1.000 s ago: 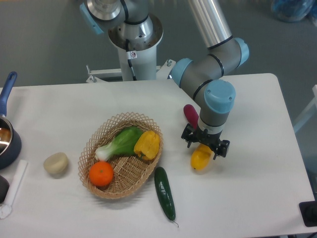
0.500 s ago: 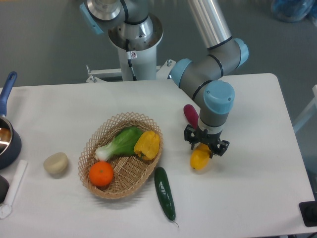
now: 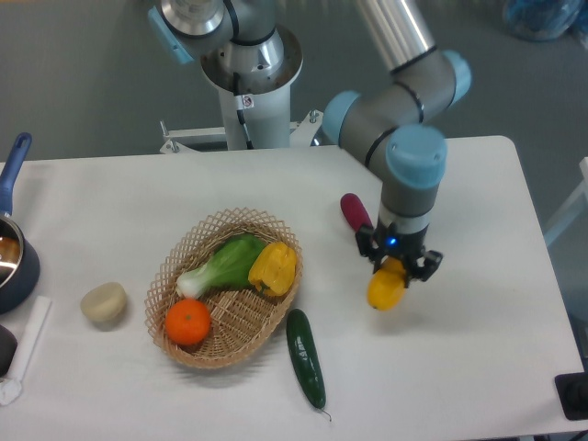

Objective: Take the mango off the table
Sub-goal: 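Lift the grasped yellow mango up off the table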

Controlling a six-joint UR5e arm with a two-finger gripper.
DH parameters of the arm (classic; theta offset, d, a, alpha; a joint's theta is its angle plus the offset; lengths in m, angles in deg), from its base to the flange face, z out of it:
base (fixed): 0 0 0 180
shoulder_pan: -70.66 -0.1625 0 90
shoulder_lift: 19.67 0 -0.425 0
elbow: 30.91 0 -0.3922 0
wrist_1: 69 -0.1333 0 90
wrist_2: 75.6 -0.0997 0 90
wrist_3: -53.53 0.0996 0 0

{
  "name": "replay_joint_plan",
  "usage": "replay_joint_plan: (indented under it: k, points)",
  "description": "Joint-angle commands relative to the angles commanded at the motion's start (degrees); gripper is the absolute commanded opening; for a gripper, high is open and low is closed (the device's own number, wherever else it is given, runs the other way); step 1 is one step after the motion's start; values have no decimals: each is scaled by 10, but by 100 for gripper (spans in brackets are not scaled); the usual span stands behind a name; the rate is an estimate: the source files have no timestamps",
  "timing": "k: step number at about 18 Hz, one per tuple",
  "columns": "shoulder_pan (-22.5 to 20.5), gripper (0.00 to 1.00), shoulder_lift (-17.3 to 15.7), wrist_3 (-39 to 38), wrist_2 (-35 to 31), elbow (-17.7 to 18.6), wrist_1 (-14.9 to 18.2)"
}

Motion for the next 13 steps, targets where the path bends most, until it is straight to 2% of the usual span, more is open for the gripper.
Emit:
replay_joint_plan:
  k: [2,7,10,13]
  points:
    - [-25,30,-26,35,1,-13,40]
    - [-59,30,-60,102,1,-62,170]
    - [-93,30,-83,156,6,-63,200]
    - [-110,30,-89,180,16,-65,216]
